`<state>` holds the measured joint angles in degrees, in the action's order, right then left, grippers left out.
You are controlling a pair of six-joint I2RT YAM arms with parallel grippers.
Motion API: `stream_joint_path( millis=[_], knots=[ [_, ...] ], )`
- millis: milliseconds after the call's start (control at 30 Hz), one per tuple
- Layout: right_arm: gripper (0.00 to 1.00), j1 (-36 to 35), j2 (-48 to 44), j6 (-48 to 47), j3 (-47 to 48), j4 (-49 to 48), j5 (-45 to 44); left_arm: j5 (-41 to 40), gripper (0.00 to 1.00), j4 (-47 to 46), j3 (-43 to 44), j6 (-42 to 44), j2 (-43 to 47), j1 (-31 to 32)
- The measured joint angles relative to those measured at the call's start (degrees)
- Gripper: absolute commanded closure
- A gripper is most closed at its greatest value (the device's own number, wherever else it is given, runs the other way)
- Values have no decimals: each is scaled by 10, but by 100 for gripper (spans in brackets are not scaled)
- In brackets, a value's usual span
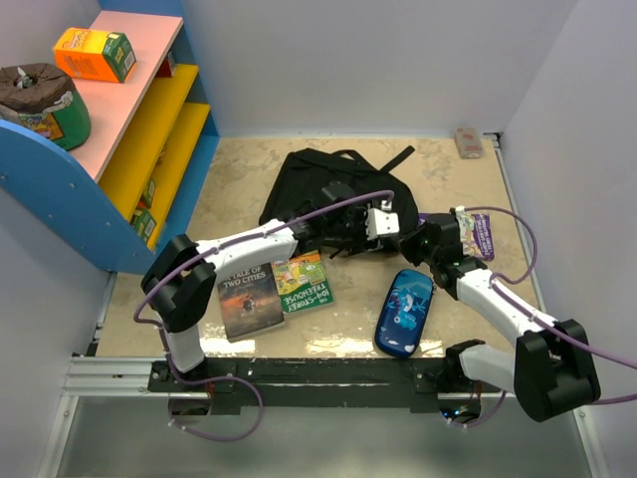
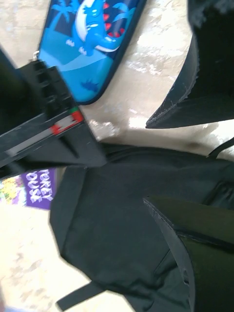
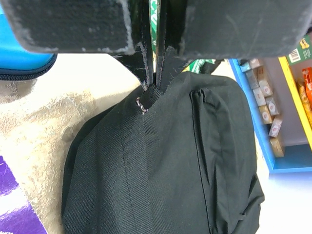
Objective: Pack the student bag
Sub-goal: Unzip the student bag at the center of the board.
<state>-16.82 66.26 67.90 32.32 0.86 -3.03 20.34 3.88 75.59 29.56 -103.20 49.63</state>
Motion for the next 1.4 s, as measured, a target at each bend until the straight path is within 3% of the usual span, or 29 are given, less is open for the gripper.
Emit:
stream_joint_path(
  millis=[467,600,1067,1167,1267,1367,1400],
  knots=[
    [100,0,-10,0,0,1,14,49,34,-34,17,45,-107,0],
    [100,0,-11,0,0,2,17,50,28,-46,21,51,-112,0],
    [100,0,-12,-1,-12,0,26,23,27,-63,35,56,-112,0],
    [100,0,-14,-1,-12,0,26,23,30,-73,35,56,-114,0],
    [100,0,-19,0,-12,0,26,19,40,-96,35,56,-126,0],
    [100,0,-19,0,-12,0,26,20,54,-106,35,56,-143,0],
    [100,0,-19,0,-12,0,25,21,65,-106,35,56,-149,0]
  ],
)
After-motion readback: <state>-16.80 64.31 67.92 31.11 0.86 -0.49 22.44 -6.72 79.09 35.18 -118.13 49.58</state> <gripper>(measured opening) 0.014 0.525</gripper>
